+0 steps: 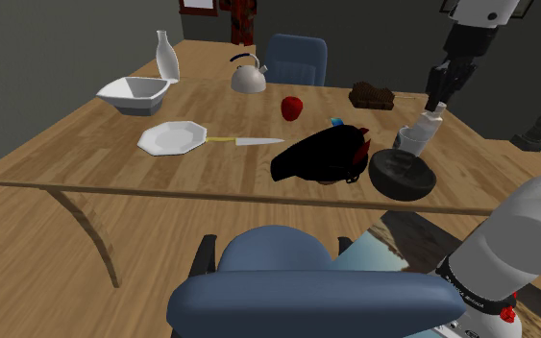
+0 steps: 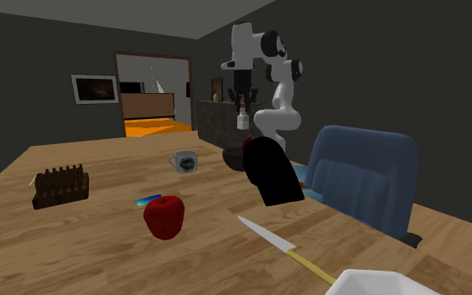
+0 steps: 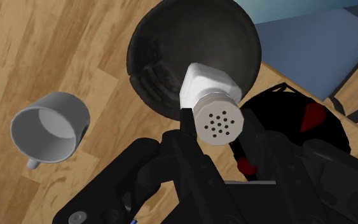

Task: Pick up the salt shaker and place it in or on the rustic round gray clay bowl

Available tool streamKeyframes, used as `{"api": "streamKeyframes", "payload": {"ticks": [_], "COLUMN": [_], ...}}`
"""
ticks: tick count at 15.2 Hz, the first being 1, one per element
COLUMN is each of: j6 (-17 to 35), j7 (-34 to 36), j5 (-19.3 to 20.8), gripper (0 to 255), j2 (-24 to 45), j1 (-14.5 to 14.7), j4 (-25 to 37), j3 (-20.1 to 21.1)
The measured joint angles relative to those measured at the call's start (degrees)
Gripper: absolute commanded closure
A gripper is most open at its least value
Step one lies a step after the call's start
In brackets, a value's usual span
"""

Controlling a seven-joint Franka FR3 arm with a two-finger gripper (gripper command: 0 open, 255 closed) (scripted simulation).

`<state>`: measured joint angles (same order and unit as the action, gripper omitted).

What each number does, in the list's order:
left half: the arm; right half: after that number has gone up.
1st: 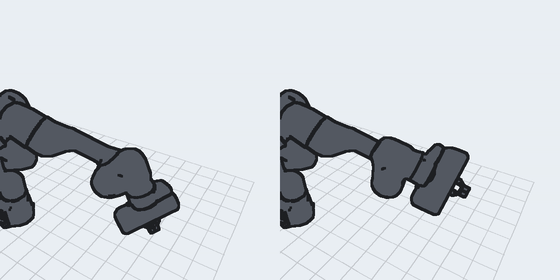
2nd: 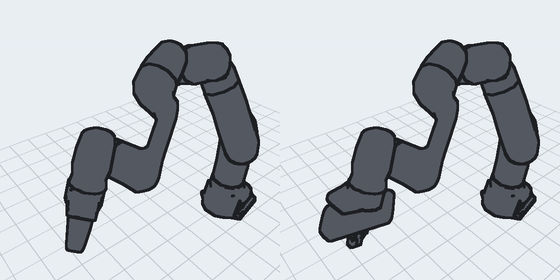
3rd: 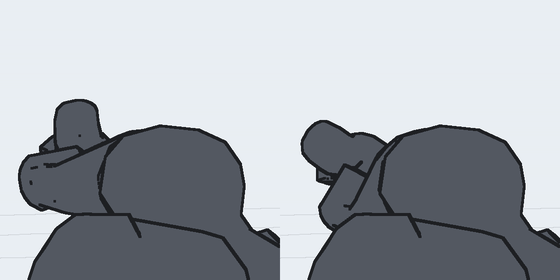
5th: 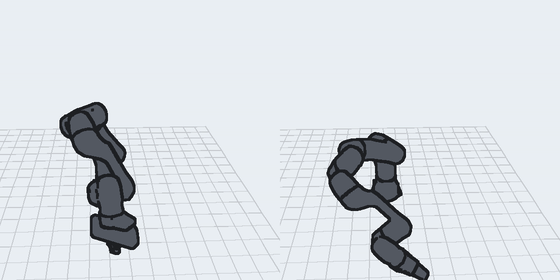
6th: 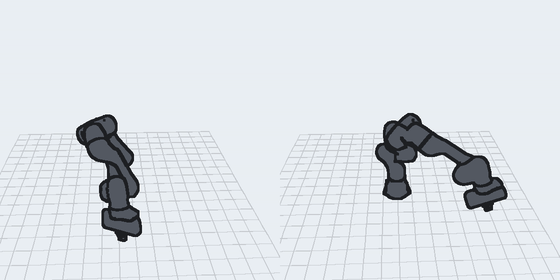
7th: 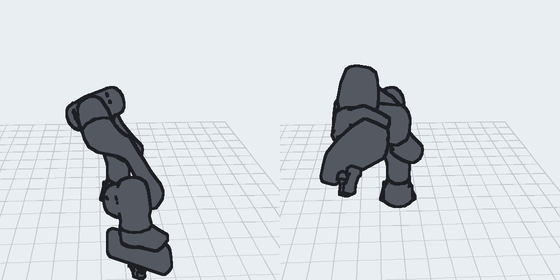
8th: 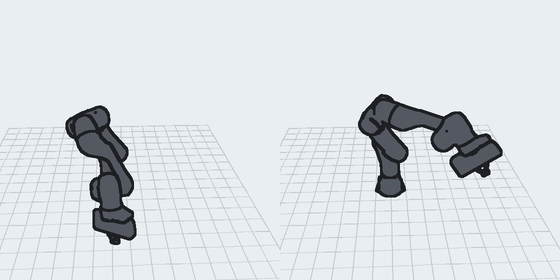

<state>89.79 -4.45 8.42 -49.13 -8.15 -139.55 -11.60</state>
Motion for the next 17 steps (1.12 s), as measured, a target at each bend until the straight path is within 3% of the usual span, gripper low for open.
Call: {"api": "streamKeyframes", "payload": {"ticks": [17], "j6": [12.2], "j7": [0.4], "j5": [1.8], "gripper": [255], "j2": [-1.7], "j1": [-0.9], "j4": [-13.9], "j3": [-1.7]}}
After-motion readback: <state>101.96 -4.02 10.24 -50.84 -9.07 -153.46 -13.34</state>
